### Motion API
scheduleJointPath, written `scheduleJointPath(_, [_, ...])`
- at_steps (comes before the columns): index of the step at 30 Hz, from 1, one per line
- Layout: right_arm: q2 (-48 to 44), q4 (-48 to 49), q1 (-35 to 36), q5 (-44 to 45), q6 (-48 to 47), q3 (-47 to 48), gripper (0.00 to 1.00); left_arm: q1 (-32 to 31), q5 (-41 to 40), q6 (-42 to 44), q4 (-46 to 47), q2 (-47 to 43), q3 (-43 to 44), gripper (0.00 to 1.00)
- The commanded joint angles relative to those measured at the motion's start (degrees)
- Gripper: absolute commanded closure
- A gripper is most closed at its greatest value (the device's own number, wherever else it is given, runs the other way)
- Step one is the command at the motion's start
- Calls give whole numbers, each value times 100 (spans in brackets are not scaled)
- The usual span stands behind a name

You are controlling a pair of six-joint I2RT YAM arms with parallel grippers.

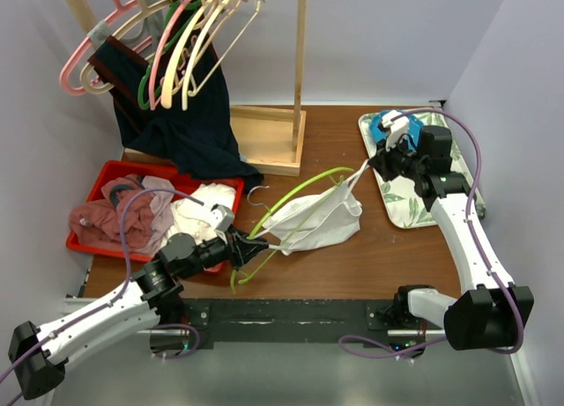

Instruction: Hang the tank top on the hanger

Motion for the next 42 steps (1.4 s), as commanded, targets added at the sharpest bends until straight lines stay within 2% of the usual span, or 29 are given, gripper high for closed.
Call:
scheduleJointPath(1, [3, 264, -46, -39, 69, 182, 100, 20, 331, 151, 621, 112, 0, 100])
scheduleJointPath(8, [-5, 264, -55, -13, 60, 173, 100, 20, 323, 160, 630, 218, -17, 100])
scheduleJointPath(18, [-40, 272, -63, -57, 60, 147, 100, 20, -90, 257, 244, 183, 70, 100])
scheduleJointPath(26, [-49, 229, -63, -215, 43, 217, 100, 20, -143, 397, -46, 648, 351, 100])
scheduleJointPath(35, [-155, -61, -72, -1216, -282, 270, 100, 20, -240, 687, -231, 1105, 808, 100])
scheduleJointPath(42, [-277, -527, -55, -2543, -467, 699, 100, 20, 654, 881, 374, 1772, 1045, 100])
